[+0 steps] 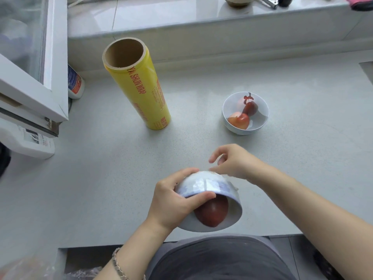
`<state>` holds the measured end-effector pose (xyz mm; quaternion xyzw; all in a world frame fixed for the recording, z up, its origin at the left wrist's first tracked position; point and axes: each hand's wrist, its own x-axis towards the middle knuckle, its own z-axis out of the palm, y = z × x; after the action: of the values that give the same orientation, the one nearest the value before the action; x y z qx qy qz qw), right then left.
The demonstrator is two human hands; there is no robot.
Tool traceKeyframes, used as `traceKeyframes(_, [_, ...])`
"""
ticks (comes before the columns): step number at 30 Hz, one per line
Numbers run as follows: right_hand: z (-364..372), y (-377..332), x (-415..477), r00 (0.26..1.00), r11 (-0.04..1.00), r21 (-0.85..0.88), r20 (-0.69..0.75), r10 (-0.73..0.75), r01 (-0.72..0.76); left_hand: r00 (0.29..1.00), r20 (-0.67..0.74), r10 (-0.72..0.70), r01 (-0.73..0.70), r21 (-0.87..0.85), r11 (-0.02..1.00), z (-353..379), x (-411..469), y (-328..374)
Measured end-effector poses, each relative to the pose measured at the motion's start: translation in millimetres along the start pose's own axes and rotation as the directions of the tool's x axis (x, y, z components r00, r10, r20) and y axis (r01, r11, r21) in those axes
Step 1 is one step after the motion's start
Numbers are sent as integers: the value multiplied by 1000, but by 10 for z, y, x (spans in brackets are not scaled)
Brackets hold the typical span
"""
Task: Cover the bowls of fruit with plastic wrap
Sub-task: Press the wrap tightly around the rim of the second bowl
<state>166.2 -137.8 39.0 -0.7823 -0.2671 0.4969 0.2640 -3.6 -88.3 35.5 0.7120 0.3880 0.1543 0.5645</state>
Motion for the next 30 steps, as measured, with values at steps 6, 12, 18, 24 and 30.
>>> traceKeyframes(6, [-160,-193,-364,857,845,144,-65,-510,514,997,-64,-50,46,-65,997,-99,93,25])
traceKeyframes(12, [17,-148,-395,864,882,-19,212,-456,470,993,-59,-101,96,-78,992,-98,122,63])
traceKeyframes(18, [-190,1,-228,914,959,103,293,-281,263,992,-81,-93,74,-208,975,-63,122,44])
traceKeyframes(24, [-204,201,-288,918,867,418,156,-364,272,972,-119,-202,120,-487,865,-61,195,-29])
traceKeyframes(30, [-106,232,-281,940,868,375,-26,-339,324,970,163,-179,222,-300,928,-187,287,35])
